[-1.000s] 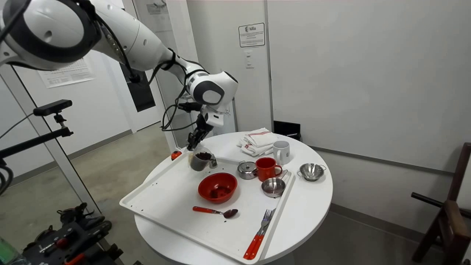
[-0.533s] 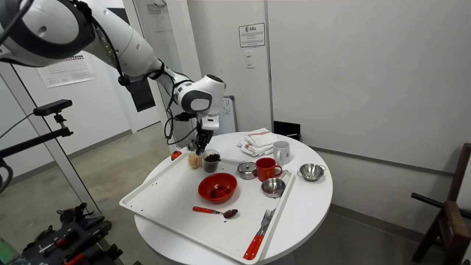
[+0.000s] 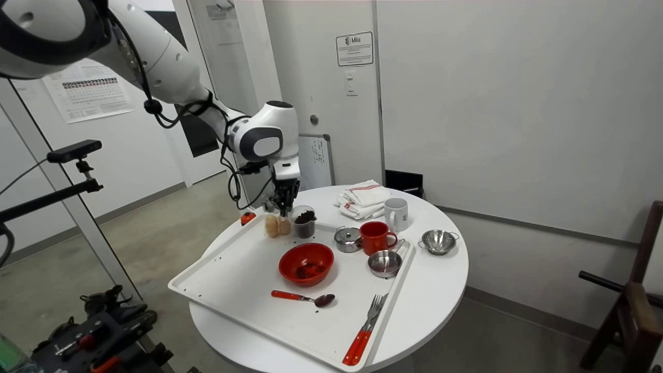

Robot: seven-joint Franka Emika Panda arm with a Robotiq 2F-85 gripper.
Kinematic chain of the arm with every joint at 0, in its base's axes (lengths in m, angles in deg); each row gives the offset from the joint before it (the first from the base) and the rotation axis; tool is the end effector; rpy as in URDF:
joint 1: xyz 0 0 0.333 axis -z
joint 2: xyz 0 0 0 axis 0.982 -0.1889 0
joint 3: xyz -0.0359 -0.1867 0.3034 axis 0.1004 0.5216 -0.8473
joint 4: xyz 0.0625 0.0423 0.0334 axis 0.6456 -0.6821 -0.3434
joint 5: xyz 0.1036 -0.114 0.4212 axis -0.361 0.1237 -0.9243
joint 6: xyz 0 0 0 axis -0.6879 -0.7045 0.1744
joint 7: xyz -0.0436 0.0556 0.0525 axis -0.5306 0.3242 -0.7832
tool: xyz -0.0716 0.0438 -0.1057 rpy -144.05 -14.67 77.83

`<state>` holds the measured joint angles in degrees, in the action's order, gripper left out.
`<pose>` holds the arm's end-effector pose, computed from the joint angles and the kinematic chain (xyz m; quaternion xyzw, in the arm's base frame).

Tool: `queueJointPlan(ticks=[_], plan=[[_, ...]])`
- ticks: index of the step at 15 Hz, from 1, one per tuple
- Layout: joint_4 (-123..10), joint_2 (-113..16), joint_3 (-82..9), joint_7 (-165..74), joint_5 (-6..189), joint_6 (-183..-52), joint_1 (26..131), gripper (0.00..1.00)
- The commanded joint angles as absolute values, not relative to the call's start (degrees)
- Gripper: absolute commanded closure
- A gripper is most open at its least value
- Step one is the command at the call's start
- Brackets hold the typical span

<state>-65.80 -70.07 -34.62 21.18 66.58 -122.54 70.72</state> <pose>0.7227 0.0459 0.1502 -0.7413 0.6645 0.0519 0.0791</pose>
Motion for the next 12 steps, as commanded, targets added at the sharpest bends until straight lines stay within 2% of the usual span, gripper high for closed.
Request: queueJointPlan(ticks=[1,5,12], plan=[[-72.1,-63.9,-33.8,24.6,73.9,-119.6,68.4,0.87],[-75.0,-60.0,-35.0,25.2,79.7,-112.5,67.2,0.87],[-79.7,-57.7,-36.0,29.6,88.2,-113.1,64.0,0.87]])
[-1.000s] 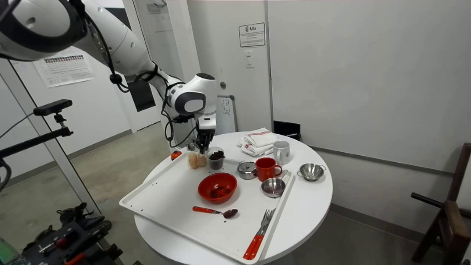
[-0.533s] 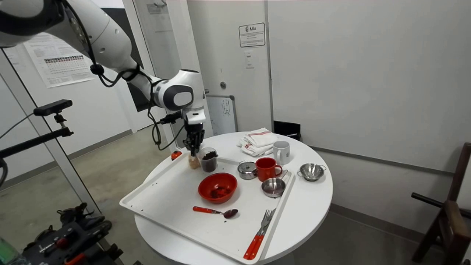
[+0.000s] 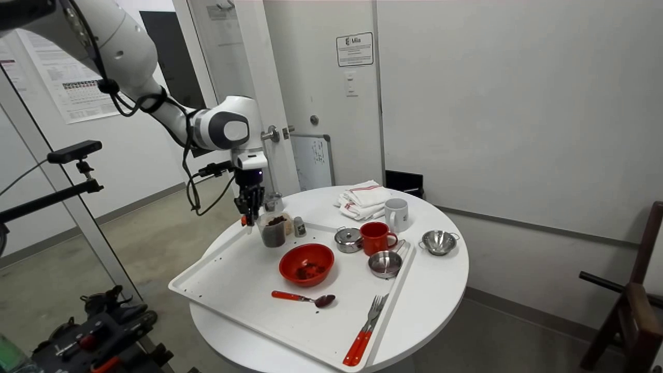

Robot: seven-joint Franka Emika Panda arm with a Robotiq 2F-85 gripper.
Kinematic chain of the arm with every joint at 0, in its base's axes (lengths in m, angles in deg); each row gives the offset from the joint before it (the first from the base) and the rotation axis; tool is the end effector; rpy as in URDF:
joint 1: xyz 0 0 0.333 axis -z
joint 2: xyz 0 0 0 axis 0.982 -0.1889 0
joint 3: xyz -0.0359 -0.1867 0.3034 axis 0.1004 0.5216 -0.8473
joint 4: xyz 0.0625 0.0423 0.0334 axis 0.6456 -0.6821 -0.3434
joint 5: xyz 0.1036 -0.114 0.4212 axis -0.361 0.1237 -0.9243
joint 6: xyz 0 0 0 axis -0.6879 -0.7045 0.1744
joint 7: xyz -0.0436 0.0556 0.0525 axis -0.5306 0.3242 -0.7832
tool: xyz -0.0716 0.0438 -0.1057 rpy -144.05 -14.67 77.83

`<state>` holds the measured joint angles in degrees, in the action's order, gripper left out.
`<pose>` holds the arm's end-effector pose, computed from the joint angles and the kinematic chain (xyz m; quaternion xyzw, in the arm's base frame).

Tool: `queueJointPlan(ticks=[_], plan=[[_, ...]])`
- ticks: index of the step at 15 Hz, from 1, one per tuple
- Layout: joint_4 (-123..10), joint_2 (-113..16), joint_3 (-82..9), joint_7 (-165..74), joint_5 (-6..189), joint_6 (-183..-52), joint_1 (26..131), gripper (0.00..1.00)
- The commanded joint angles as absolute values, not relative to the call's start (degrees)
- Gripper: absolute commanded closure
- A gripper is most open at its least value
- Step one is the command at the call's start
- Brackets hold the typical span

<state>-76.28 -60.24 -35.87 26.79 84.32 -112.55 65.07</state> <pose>0.6398 0.1122 0.1759 0.8179 -0.5682 -0.0717 0.0556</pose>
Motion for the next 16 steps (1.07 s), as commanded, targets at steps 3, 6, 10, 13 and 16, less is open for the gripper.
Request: queueJointPlan(ticks=[3,6,10,13,16], plan=[[-82.7,-56.8,-37.0,30.1,90.9,-113.5,62.9,0.87],[-83.6,-57.8,-38.5,29.8,91.3,-112.1,62.7,0.87],[-84.8,-58.8,-40.9,28.0,90.1,-111.7,62.7,0.87],[-83.9,-60.9,-42.3,26.9,88.5,-113.2,63.4,0.87],[-82.6,-63.4,-42.9,25.4,86.4,-117.4,64.6,0.87]])
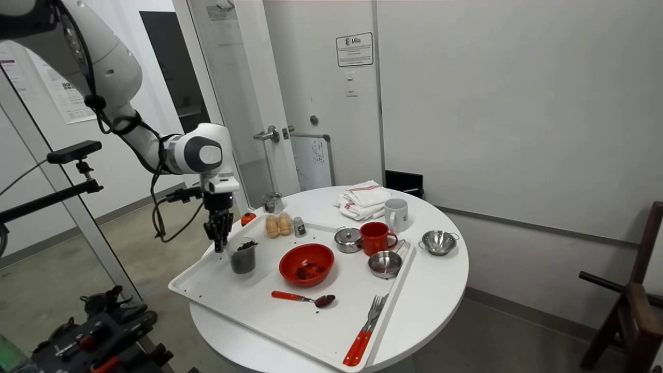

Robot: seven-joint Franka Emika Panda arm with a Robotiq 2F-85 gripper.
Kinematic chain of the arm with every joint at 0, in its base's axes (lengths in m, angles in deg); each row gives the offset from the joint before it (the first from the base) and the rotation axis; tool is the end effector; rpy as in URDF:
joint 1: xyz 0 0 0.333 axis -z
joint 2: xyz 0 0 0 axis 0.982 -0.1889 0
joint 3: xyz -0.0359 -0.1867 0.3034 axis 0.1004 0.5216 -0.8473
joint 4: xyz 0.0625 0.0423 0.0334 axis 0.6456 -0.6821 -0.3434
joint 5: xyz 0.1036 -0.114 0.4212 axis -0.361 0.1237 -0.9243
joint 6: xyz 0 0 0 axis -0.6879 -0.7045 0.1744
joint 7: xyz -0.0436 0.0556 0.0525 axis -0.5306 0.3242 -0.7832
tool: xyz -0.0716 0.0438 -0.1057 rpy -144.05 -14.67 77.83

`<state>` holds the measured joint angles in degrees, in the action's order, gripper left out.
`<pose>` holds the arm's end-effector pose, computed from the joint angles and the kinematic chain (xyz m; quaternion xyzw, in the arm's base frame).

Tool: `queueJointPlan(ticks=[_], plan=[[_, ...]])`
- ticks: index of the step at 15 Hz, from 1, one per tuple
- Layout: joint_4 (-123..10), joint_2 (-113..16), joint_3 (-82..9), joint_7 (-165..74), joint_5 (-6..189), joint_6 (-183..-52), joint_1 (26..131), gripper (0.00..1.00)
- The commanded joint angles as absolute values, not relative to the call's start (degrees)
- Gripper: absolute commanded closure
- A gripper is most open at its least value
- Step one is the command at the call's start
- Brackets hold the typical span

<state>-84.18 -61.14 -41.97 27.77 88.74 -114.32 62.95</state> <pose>0.5587 0.1806 0.1153 0.8575 -0.4913 -0.1077 0.1079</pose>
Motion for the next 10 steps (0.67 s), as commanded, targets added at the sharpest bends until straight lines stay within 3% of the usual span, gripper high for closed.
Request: queueJointPlan(ticks=[1,9,10], plan=[[-82.1,-64.3,-43.1,25.0,85.5,-118.2,65.1,0.87],[-78.6,-69.8,-42.7,21.7,81.7,-120.1,66.5,0.88],[-78.1,-70.2,-42.4,22.0,81.6,-119.8,66.3,0.66]])
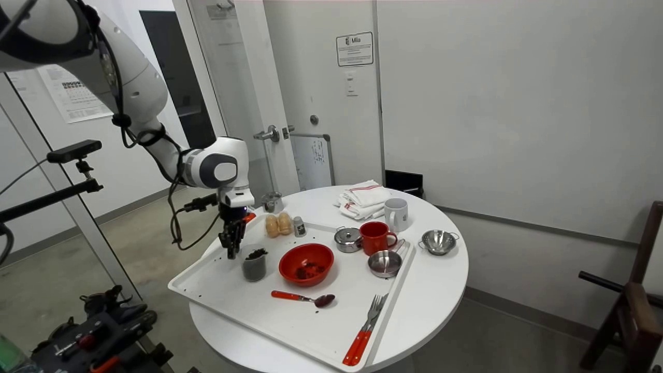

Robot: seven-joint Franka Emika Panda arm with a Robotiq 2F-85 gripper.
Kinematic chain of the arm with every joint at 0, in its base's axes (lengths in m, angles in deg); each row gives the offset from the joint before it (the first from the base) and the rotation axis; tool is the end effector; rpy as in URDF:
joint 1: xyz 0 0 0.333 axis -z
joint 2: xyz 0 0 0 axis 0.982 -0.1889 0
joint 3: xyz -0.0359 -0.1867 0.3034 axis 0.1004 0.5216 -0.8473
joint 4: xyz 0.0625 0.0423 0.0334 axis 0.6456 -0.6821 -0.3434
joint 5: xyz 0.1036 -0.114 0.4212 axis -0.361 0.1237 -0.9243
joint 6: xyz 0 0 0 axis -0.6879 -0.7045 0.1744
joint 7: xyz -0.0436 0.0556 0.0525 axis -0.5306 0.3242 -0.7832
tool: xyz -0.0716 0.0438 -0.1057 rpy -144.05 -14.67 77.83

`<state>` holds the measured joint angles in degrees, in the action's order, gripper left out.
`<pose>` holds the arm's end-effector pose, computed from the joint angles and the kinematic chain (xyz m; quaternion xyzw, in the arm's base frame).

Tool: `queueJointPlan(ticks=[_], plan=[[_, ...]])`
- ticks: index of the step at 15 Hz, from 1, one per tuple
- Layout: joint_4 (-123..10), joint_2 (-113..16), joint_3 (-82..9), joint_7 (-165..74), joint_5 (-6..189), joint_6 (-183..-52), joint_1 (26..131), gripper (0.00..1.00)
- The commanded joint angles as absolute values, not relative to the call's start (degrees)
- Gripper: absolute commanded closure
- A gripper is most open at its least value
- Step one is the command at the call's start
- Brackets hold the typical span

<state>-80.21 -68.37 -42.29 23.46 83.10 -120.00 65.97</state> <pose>0.5846 0.1623 0.0680 0.8455 -0.5161 -0.1213 0.0638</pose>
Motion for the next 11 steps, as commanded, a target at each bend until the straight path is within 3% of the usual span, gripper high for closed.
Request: queueJointPlan(ticks=[1,7,8,11], plan=[[-77.8,-70.2,-42.3,22.1,81.6,-119.0,66.2,0.46],[-78.6,-68.6,-43.2,20.6,79.7,-117.0,67.1,0.04],[-78.6,-69.6,-41.9,22.4,81.0,-118.8,65.6,0.22],[-78.5,-69.5,-42.0,22.0,80.6,-118.2,65.8,0.04]])
